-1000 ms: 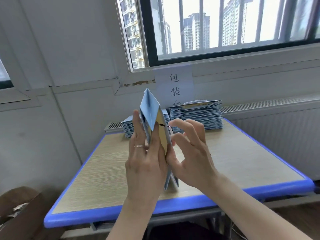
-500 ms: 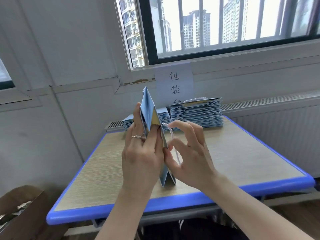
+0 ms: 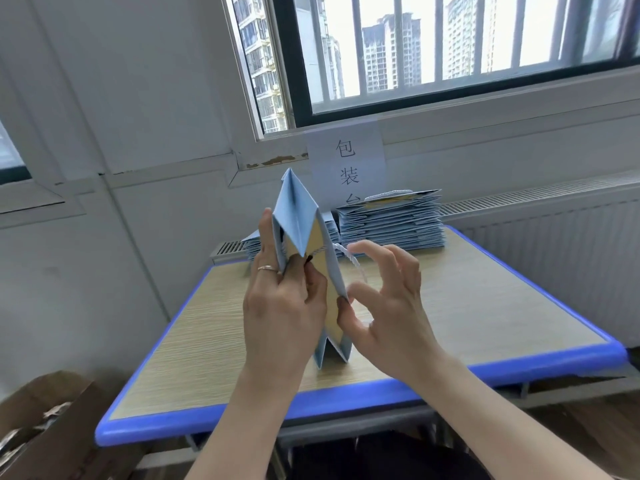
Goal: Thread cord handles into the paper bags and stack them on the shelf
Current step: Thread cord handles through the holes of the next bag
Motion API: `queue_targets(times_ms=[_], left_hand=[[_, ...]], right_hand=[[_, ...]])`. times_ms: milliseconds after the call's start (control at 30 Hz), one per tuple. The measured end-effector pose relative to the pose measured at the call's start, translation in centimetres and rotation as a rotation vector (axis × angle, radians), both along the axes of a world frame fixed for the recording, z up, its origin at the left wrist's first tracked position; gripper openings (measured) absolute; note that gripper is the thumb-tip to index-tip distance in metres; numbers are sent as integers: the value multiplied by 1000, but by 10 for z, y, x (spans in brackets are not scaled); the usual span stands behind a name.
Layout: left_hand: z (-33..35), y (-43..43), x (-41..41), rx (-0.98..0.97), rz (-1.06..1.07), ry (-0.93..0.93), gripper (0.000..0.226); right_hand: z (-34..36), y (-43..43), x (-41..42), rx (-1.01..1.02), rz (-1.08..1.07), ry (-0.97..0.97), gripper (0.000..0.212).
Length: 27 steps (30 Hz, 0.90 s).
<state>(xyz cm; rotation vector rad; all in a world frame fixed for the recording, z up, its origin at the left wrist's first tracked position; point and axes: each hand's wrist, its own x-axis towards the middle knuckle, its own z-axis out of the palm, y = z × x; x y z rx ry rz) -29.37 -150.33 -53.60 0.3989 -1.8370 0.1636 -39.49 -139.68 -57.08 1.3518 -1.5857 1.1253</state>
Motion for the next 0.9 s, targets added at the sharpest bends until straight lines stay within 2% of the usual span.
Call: queue_targets(times_ms=[233, 300, 367, 400, 500, 600, 700, 767, 833, 900], left_hand=[[-10, 3, 6, 103, -75, 195, 21], [-25, 0, 7, 44, -74, 163, 21], [-38, 1, 11, -41, -76, 22, 18], [-40, 1, 12, 8, -129, -3, 17], [-37, 5, 16, 293, -311, 73, 28], [-36, 6, 20, 351, -377, 33, 28], [-37, 3, 18, 366, -342, -38, 16], [-40, 3, 17, 378, -304, -73, 7], [-40, 4, 17, 383, -287, -73, 10], [-40, 4, 18, 391, -278, -75, 14]], right_hand=[[-4, -3, 1, 24, 54, 38, 19], [-4, -3, 0, 34, 73, 30, 22], [-6, -3, -2, 53, 90, 11, 23], [-5, -3, -3, 75, 106, -4, 24], [2, 6, -10, 174, 252, -88, 34], [14, 22, -40, 268, 371, -249, 37], [17, 43, -76, 525, 165, -345, 15], [6, 53, -89, 717, 65, -346, 11], [-3, 54, -90, 786, 24, -348, 12], [-4, 49, -84, 748, 18, -329, 6]])
